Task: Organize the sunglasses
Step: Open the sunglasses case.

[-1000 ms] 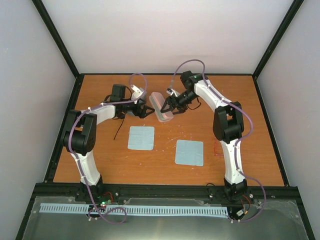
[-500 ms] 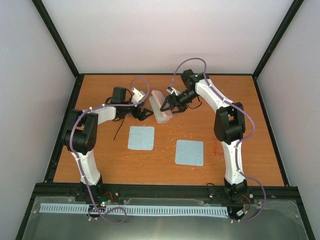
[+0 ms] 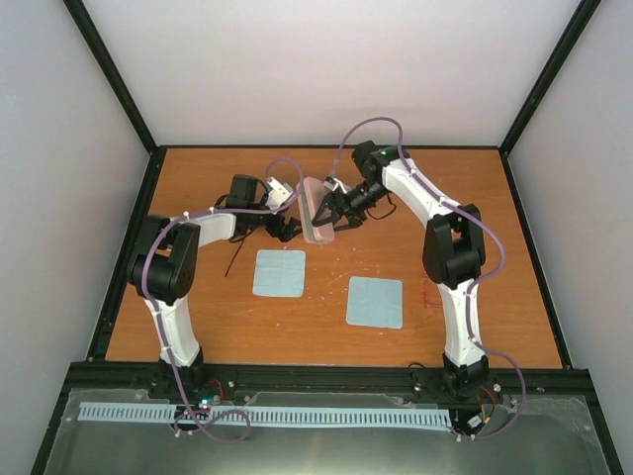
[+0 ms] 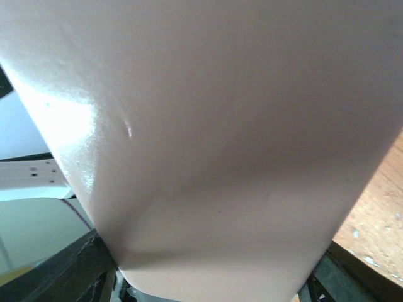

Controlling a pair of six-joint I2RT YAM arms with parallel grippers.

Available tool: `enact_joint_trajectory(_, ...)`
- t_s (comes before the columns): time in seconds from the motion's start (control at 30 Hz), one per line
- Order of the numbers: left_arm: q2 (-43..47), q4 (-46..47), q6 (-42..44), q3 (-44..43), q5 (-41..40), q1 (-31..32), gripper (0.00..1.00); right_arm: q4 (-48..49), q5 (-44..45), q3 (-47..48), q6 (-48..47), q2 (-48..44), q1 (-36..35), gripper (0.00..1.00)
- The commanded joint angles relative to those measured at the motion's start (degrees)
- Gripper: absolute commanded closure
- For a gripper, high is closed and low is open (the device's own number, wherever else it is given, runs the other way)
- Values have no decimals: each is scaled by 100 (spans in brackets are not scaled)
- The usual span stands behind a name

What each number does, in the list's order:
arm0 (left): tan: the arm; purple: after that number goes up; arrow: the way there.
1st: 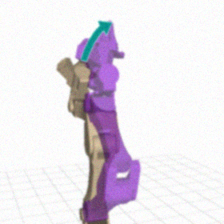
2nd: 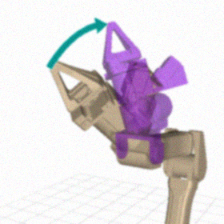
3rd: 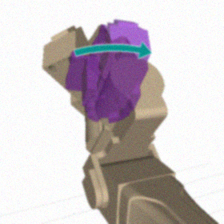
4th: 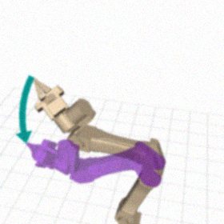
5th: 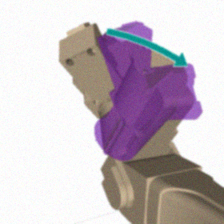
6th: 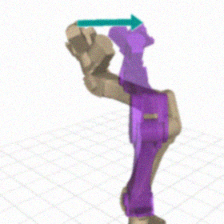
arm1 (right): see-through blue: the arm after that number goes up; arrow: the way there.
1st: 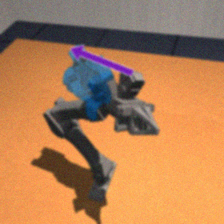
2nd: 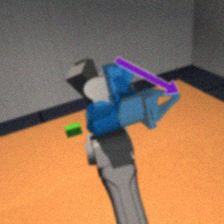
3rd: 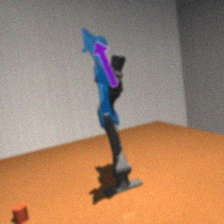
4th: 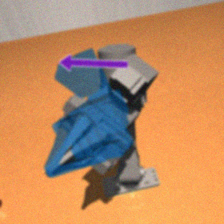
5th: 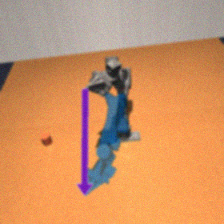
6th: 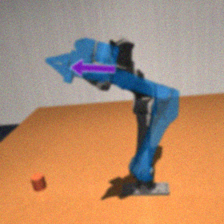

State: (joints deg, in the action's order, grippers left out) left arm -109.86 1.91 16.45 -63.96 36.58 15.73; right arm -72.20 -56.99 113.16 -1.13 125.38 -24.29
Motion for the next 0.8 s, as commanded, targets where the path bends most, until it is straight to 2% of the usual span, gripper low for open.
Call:
enact_joint_trajectory(0.0, 300, -509, -194, -171, -333, 1, 0, 85, 496, 44, -300, -169, -210, 97)
enact_joint_trajectory(0.17, 669, -604, -865, -222, -78, -413, 0, 260, 1022, 66, -176, 55, -154, 97)
enact_joint_trajectory(0.33, 730, -761, -1222, -472, 785, -597, 1, 561, 1310, 77, 79, 90, -155, 97)
enact_joint_trajectory(0.5, 644, -711, -1608, -666, 1701, -590, 1, 732, 1342, 111, 197, 132, -154, 97)
enact_joint_trajectory(0.77, 282, -750, -1583, -940, 2024, -509, 1, 908, 1033, 250, 272, 127, -154, 97)
